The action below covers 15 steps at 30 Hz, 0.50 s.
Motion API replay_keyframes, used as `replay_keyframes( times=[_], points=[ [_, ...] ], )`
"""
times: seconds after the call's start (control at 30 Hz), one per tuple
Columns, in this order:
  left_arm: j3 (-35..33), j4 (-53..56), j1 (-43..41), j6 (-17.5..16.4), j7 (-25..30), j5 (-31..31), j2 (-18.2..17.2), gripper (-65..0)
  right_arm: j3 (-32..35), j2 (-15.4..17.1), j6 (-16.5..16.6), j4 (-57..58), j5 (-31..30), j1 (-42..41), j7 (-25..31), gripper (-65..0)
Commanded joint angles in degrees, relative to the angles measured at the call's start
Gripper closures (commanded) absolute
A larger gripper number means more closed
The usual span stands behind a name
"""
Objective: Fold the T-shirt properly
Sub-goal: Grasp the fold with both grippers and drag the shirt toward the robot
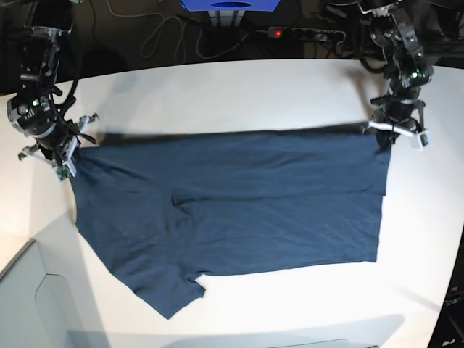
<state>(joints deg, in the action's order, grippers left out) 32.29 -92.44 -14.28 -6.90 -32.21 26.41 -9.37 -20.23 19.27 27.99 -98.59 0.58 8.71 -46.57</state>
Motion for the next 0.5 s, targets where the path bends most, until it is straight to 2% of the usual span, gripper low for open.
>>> replay_keyframes(
  times=[0.0, 0.23, 0.47],
  points=[
    [0.28, -1.05, -0.53, -0.36, 0.95, 0.44, -0.61, 0.0, -0.47, 0.91, 0.19, -1.06, -0.45, 0.13, 1.07, -0.1],
    [0.28, -3.16, -4.40, -0.53, 0.87, 0.44, -0.44, 0.0, -0.47, 0.91, 0.19, -2.73, -0.45, 6.19, 1.16, -0.1],
    [0.28, -9.40, -10.11, -0.53, 0.87, 0.44, 1.94, 0.0, -0.47, 0.91, 0.19, -8.18, -0.45, 12.43, 1.16, -0.1]
  ],
)
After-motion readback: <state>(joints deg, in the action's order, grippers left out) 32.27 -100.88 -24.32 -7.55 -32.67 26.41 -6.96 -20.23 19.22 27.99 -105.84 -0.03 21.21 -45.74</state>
